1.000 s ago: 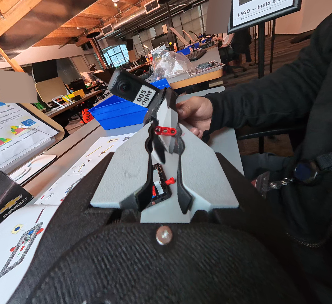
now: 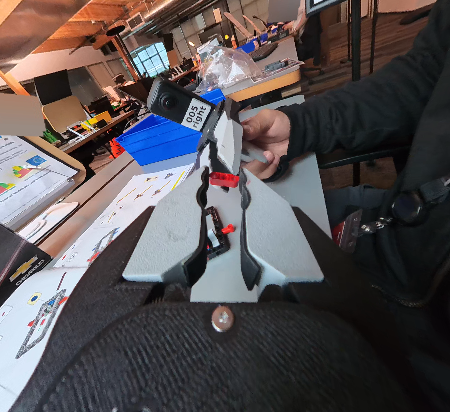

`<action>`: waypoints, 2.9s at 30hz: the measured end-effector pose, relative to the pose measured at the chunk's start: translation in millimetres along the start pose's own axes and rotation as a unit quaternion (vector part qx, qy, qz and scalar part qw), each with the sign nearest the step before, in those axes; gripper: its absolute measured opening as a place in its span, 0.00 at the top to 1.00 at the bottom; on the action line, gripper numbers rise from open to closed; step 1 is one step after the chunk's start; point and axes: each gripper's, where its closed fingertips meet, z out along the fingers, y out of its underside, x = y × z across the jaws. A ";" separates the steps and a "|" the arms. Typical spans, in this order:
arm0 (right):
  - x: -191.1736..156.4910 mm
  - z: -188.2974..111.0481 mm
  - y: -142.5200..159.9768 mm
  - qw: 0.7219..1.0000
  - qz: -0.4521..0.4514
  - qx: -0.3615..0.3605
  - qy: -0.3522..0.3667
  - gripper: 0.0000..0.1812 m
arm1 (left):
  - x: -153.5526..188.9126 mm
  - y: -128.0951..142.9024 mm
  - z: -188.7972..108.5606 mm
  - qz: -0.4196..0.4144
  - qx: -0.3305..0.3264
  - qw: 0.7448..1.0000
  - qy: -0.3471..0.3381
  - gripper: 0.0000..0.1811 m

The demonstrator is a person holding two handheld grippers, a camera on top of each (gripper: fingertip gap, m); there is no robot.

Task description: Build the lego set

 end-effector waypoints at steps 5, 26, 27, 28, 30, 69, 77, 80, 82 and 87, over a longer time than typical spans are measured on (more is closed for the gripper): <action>24.5 -4.5 7.0 0.995 -0.006 -0.028 0.100 0.96 | -7.4 25.8 2.8 0.041 -0.070 0.996 -0.029 0.88; 68.2 -7.2 16.7 0.946 0.000 -0.104 0.307 0.96 | -22.4 69.7 1.8 0.139 -0.222 0.959 -0.108 0.88; 65.9 -6.5 15.3 0.951 0.001 -0.097 0.294 0.94 | -21.2 69.2 2.0 0.136 -0.220 0.960 -0.104 0.88; 62.5 -6.9 12.7 0.956 0.002 -0.088 0.279 0.92 | -20.4 69.0 2.2 0.131 -0.217 0.962 -0.100 0.88; 54.6 -16.1 0.1 0.963 -0.015 -0.054 0.262 0.90 | -22.5 67.8 1.1 0.124 -0.212 0.964 -0.104 0.88; 90.2 -102.8 -13.0 0.906 -0.174 -0.028 0.386 0.88 | -76.0 84.3 -45.7 -0.009 -0.214 0.960 -0.179 0.87; 89.4 -104.5 -14.3 0.902 -0.178 -0.024 0.393 0.89 | -73.0 81.6 -44.8 0.007 -0.209 0.962 -0.178 0.87; 90.8 -105.7 -13.6 0.898 -0.181 -0.028 0.400 0.89 | -73.5 80.8 -45.1 0.003 -0.205 0.962 -0.178 0.87; 90.9 -106.0 -13.6 0.900 -0.177 -0.027 0.398 0.89 | -73.1 81.5 -44.7 0.003 -0.207 0.962 -0.176 0.87; 91.2 -108.3 -14.6 0.898 -0.177 -0.023 0.401 0.89 | -71.9 80.7 -44.5 0.009 -0.206 0.963 -0.175 0.87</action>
